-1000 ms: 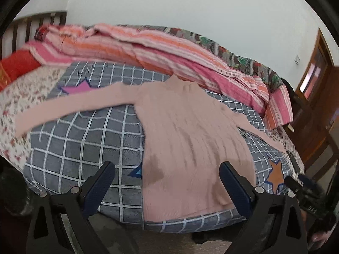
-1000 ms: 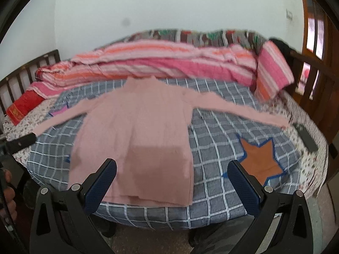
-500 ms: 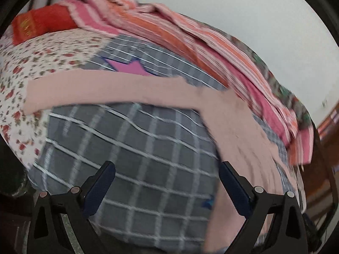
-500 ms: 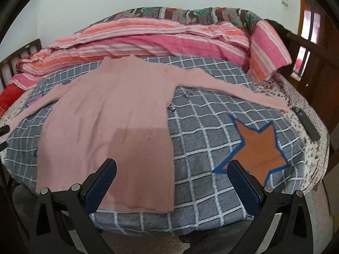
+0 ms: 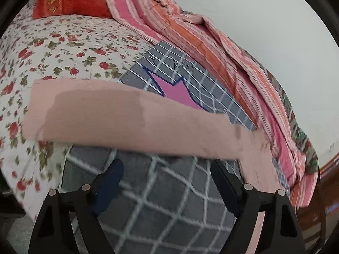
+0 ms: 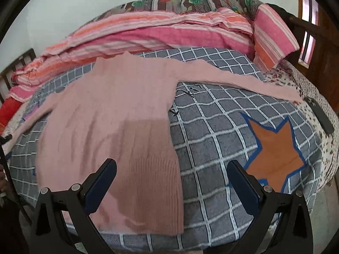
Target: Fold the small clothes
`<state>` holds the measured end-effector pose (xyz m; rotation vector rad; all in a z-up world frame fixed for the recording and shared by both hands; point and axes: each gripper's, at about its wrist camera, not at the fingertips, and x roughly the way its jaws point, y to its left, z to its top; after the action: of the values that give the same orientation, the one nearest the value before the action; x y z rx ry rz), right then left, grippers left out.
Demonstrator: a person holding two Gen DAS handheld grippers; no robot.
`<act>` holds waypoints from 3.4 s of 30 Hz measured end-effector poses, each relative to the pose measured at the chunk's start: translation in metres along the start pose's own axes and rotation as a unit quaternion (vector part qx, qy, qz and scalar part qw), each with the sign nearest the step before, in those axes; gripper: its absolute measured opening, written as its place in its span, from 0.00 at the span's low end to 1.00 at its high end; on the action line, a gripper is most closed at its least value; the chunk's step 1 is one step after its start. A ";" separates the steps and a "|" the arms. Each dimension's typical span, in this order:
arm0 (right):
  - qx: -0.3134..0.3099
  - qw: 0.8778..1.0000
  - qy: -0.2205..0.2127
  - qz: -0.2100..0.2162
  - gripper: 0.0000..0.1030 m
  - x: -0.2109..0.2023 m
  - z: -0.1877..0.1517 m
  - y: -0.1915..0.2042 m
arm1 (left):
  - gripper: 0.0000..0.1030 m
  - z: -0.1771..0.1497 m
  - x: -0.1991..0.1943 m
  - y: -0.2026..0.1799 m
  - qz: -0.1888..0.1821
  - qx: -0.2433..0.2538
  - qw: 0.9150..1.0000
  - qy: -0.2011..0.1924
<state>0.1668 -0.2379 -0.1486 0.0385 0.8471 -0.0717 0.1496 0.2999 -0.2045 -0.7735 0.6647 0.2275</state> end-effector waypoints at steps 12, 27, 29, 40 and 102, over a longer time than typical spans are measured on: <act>0.017 0.998 0.019 0.056 0.85 0.062 0.039 0.039 | 0.31 0.033 0.020 0.012 0.069 -0.017 0.995 -0.072; -0.006 0.995 -0.072 0.072 0.83 0.080 0.125 0.037 | 0.07 0.053 0.011 -0.171 0.037 0.191 0.975 -0.111; 0.008 0.994 -0.078 0.079 0.83 0.086 0.117 0.020 | 0.07 0.042 0.019 -0.211 0.014 0.223 0.969 -0.101; 0.055 0.992 -0.081 0.080 0.83 0.095 0.109 -0.055 | 0.07 -0.080 0.112 -0.393 -0.097 0.350 0.932 -0.020; -0.031 0.995 0.000 0.097 0.47 0.141 0.143 0.027 | 0.65 -0.039 0.146 -0.205 -0.008 0.189 0.981 0.047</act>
<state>0.3690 -0.2265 -0.1589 0.0610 0.8418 0.1368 0.3308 0.1217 -0.1998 -0.4248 0.7634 0.0456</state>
